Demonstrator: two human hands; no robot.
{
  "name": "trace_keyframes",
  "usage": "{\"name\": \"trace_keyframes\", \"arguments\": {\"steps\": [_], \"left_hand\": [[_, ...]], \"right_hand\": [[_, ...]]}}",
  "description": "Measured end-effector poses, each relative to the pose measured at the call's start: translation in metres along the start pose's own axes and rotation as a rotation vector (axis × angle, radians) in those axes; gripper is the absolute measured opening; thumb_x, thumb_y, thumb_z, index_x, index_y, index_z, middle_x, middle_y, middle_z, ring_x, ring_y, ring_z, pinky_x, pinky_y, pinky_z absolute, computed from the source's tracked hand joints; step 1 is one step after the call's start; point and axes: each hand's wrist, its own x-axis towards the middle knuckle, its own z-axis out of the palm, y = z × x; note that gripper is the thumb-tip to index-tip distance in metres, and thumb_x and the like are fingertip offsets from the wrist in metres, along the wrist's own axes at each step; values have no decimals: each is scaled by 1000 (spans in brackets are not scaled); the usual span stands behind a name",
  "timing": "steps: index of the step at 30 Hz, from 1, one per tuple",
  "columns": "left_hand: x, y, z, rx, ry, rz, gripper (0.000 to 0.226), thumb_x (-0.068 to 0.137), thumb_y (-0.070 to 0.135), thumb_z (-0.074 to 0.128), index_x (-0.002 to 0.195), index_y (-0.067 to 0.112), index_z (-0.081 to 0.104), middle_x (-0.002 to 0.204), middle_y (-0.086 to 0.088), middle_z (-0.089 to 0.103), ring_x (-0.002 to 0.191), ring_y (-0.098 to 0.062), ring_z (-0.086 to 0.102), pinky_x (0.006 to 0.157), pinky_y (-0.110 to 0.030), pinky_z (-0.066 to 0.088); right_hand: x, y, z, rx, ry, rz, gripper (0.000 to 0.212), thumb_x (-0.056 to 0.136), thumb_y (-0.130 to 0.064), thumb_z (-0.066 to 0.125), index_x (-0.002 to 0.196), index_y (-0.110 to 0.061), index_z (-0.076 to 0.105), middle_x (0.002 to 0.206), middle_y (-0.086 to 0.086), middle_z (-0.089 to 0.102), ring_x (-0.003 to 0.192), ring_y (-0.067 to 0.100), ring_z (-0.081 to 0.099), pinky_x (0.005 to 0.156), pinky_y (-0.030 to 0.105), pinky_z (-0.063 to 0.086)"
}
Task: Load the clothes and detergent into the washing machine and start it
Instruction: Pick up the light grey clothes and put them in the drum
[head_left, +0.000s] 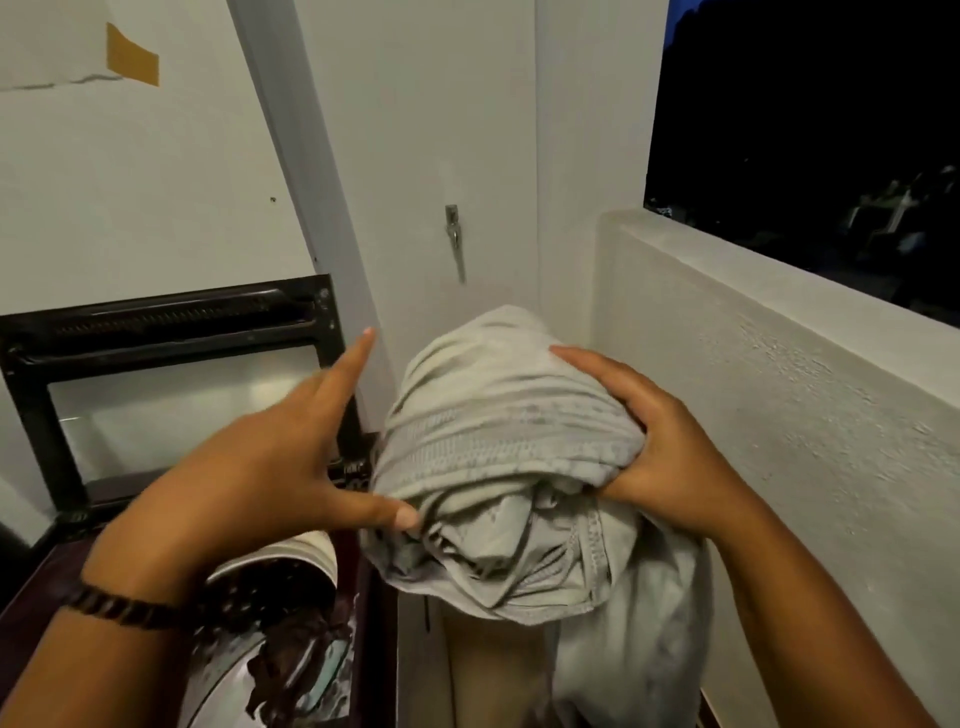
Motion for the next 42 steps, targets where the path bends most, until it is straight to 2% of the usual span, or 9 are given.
{"name": "trace_keyframes", "arguments": {"steps": [3, 5, 8, 12, 21, 29, 34, 38, 42], "left_hand": [[1, 31, 9, 117, 71, 123, 149, 39, 84, 70, 127, 54, -46, 153, 14, -35, 145, -21, -27, 119, -56, -5], [11, 52, 32, 150, 65, 250, 146, 46, 83, 69, 127, 50, -47, 151, 14, -41, 140, -20, -38, 113, -63, -17], [28, 57, 55, 6, 188, 390, 130, 59, 76, 70, 146, 47, -23, 162, 12, 10, 150, -17, 9, 113, -71, 7], [38, 52, 62, -363, 320, 446, 100, 64, 56, 79, 146, 44, 22, 131, 15, 57, 118, -6, 56, 98, -44, 49], [43, 42, 60, -1029, 683, 315, 103, 68, 4, 85, 147, 21, 22, 90, 2, 67, 87, -9, 67, 82, -20, 52], [48, 52, 46, -1533, 1109, 164, 71, 87, -12, 57, 146, 6, 23, 88, 23, 73, 87, 5, 66, 78, -16, 52], [43, 56, 66, -1470, 1011, 165, 71, 87, 3, 64, 147, 4, 26, 135, -8, 54, 115, -8, 60, 93, -22, 49], [35, 28, 82, -1378, 641, 197, 101, 73, 34, 81, 152, 11, 22, 147, -13, 45, 133, -29, 48, 110, -51, 39], [14, 11, 84, -1197, 352, 151, 135, 50, 63, 86, 150, 47, -3, 148, 16, 44, 134, -10, 47, 107, -36, 44]], "right_hand": [[2, -3, 6, -233, -61, -26, 81, 68, -33, 81, 138, -47, 43, 118, -13, 52, 112, 5, 54, 95, 35, 48], [4, -7, 11, -293, -90, -43, 79, 69, -36, 78, 138, -47, 41, 118, -14, 52, 112, 9, 55, 94, 41, 48], [3, -14, 11, -228, -106, -64, 81, 69, -29, 82, 137, -42, 41, 126, -15, 53, 118, 7, 54, 96, 39, 49], [-4, -18, 6, -137, -142, -30, 86, 67, -24, 86, 135, -44, 38, 131, -17, 50, 123, 6, 50, 99, 38, 48], [-29, 3, -23, 90, -68, 212, 137, 38, -69, 84, 139, -66, -9, 156, -33, -1, 143, -12, 5, 110, 22, 19], [-30, 25, 10, 335, 15, 192, 142, 40, -66, 86, 146, -55, -8, 159, -23, 9, 145, 2, 22, 116, 33, 29], [-14, 21, 31, 478, 217, 156, 109, 55, -22, 93, 146, -11, 36, 133, 2, 61, 123, 15, 58, 98, 33, 51], [-17, 24, 22, 408, 440, 134, 85, 54, -18, 87, 133, -18, 52, 121, -8, 67, 112, 9, 64, 90, 22, 53], [-15, 24, 5, 269, 523, 19, 63, 68, -3, 78, 120, -30, 58, 108, -24, 68, 105, -2, 63, 86, 13, 48]]}}
